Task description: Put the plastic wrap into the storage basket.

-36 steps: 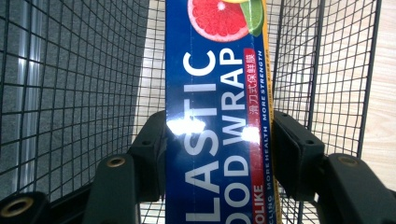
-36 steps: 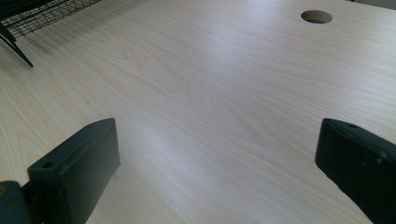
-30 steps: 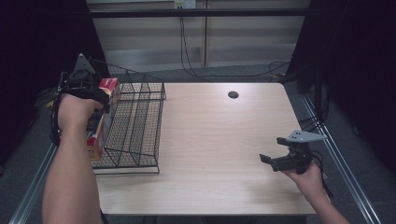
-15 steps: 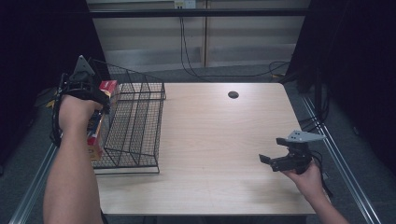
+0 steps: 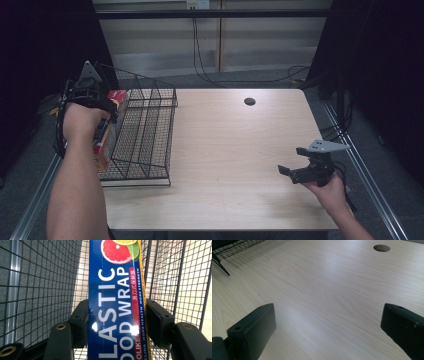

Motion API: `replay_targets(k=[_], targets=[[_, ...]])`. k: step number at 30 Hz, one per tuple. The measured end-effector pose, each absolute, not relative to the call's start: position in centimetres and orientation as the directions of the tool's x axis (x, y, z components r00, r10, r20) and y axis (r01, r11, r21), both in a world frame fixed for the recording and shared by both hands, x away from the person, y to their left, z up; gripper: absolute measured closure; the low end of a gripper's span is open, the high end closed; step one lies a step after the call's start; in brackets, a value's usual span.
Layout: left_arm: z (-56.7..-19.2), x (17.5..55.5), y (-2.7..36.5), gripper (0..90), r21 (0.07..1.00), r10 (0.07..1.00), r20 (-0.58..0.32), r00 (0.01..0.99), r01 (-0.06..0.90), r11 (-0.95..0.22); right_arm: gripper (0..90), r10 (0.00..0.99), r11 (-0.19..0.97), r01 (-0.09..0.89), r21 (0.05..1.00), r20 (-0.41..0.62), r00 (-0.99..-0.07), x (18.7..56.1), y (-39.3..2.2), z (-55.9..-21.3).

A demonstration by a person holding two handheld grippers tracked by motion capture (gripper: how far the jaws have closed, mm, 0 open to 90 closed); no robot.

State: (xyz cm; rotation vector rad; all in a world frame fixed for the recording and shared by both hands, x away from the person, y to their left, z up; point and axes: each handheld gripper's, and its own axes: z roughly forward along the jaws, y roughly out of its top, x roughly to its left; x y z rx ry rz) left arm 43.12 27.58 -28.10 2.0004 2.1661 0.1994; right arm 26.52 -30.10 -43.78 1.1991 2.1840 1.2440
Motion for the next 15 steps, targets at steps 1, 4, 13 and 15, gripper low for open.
replay_targets(k=[1, 4, 13, 15], targets=[[-28.2, 43.2, 27.6, 43.2, 0.221, 0.997, -0.034, -0.066, 0.973, 0.072, 0.0, 0.808, 0.256, 0.498, 0.828, 0.099, -0.580, 26.5, -30.1, -43.8], [-28.4, 43.3, 27.7, 43.0, 0.215, 0.998, -0.028, -0.057, 0.975, 0.062, 0.0, 0.808, 0.258, 0.498, 0.828, 0.098, -0.581, 26.5, -30.1, -43.8], [-27.7, 43.4, 27.4, 40.6, 0.293, 0.997, -0.050, -0.062, 0.953, 0.074, 0.0, 0.808, 0.259, 0.501, 0.826, 0.099, -0.581, 26.6, -30.0, -43.9], [-26.9, 43.3, 27.3, 38.9, 0.310, 0.997, -0.053, -0.047, 0.949, 0.061, 0.0, 0.807, 0.260, 0.503, 0.824, 0.101, -0.582, 26.6, -30.0, -43.9]])
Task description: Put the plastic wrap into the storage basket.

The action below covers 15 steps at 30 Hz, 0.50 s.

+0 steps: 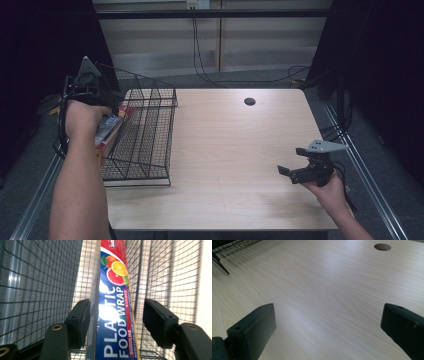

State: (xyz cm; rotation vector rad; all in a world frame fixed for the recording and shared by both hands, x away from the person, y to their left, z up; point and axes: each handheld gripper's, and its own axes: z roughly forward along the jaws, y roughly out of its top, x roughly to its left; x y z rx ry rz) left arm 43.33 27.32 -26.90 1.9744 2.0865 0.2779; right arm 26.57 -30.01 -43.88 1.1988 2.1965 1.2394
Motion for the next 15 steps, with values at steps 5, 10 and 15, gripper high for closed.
replay_targets(k=[5, 10, 15], targets=[[-26.1, 43.1, 26.5, 34.2, 0.315, 0.997, -0.075, -0.032, 0.948, 0.054, 0.0, 0.809, 0.257, 0.497, 0.829, 0.097, -0.580, 26.6, -30.0, -43.7], [-25.5, 42.9, 25.5, 28.7, 0.346, 0.993, -0.118, -0.001, 0.937, 0.042, 0.0, 0.805, 0.260, 0.497, 0.828, 0.098, -0.585, 26.4, -30.0, -43.7], [-24.8, 42.6, 24.6, 25.1, 0.388, 0.989, -0.145, 0.026, 0.921, 0.033, 0.0, 0.808, 0.251, 0.497, 0.831, 0.103, -0.580, 26.5, -30.1, -43.6]])
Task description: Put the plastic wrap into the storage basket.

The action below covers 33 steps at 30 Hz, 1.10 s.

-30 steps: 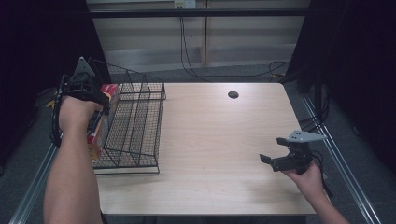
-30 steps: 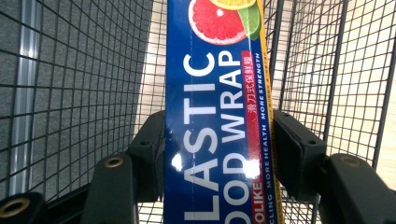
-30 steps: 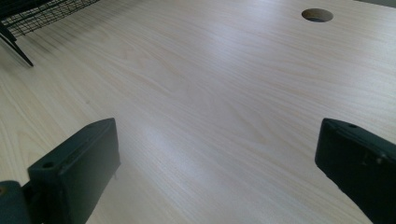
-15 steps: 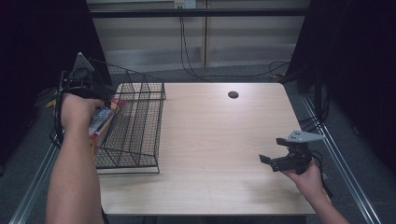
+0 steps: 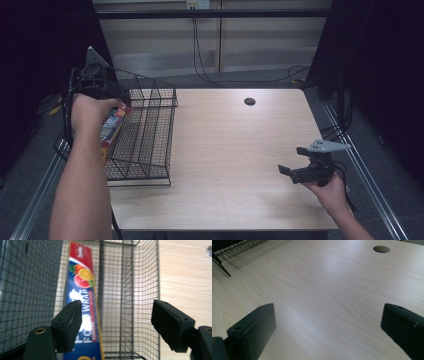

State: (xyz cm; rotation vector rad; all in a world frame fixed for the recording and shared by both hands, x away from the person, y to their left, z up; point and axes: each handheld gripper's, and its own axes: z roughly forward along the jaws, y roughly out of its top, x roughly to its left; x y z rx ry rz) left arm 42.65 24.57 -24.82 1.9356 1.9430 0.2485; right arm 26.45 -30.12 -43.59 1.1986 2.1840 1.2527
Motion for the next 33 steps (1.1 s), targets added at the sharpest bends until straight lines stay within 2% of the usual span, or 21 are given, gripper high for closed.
replay_targets(k=[18, 23, 33], targets=[[-25.3, 41.8, 20.1, 16.2, 0.471, 0.962, -0.212, 0.170, 0.881, -0.052, 0.0, 0.807, 0.253, 0.491, 0.834, 0.098, -0.582, 26.4, -29.9, -43.5], [-25.5, 41.6, 18.9, 15.5, 0.493, 0.944, -0.249, 0.216, 0.867, -0.068, 0.0, 0.806, 0.253, 0.489, 0.835, 0.097, -0.583, 26.3, -29.9, -43.4], [-26.5, 41.3, 17.0, 15.1, 0.498, 0.925, -0.259, 0.279, 0.859, -0.120, 0.0, 0.804, 0.257, 0.489, 0.834, 0.097, -0.587, 26.3, -29.9, -43.4]])
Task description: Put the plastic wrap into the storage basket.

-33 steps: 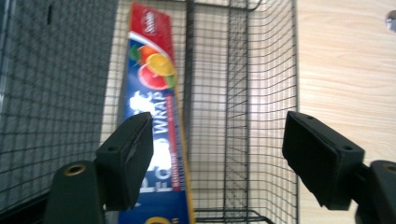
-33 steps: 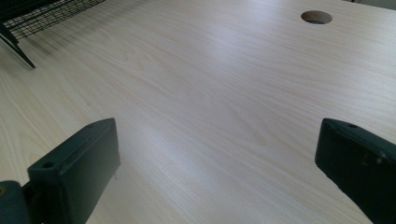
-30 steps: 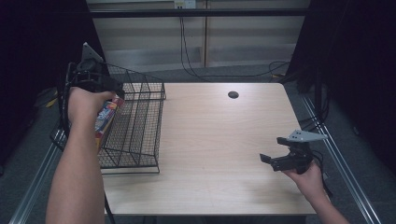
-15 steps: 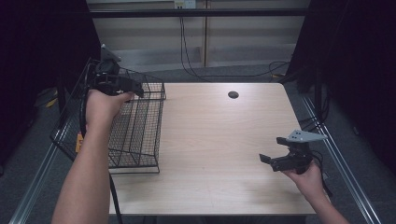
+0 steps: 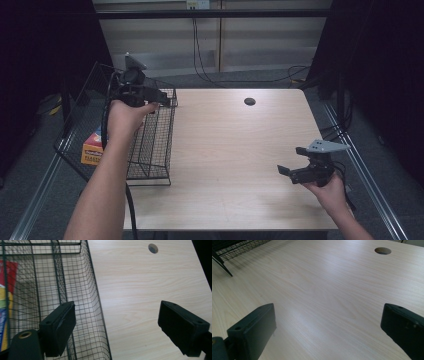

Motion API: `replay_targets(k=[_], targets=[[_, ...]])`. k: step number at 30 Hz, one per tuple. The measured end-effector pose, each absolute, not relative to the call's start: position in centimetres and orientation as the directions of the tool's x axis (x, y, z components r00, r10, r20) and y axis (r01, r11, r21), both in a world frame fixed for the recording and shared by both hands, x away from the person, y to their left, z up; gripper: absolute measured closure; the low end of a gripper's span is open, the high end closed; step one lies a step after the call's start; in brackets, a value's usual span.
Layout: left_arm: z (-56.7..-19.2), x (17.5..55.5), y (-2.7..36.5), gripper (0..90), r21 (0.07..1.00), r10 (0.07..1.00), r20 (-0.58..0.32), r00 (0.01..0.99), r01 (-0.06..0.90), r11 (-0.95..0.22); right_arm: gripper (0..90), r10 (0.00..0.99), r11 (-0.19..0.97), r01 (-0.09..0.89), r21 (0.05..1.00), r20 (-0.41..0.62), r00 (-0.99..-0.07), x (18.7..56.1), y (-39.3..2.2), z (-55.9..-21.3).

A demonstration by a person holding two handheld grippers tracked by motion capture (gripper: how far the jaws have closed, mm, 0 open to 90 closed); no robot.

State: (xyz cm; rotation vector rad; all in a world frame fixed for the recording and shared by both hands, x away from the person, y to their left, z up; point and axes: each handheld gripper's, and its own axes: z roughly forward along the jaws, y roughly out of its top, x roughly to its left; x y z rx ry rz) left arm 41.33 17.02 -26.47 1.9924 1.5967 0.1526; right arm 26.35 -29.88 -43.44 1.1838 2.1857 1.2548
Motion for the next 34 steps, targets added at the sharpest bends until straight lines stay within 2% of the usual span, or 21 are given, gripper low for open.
replay_targets(k=[25, 34], targets=[[-29.8, 39.6, 11.2, 15.7, 0.526, 0.837, -0.286, 0.466, 0.807, -0.270, 0.0, 0.805, 0.256, 0.492, 0.832, 0.099, -0.586, 26.4, -29.9, -43.5], [-30.6, 39.1, 10.2, 14.9, 0.537, 0.813, -0.300, 0.500, 0.792, -0.288, 0.0, 0.801, 0.263, 0.493, 0.829, 0.097, -0.591, 26.4, -29.9, -43.6]])
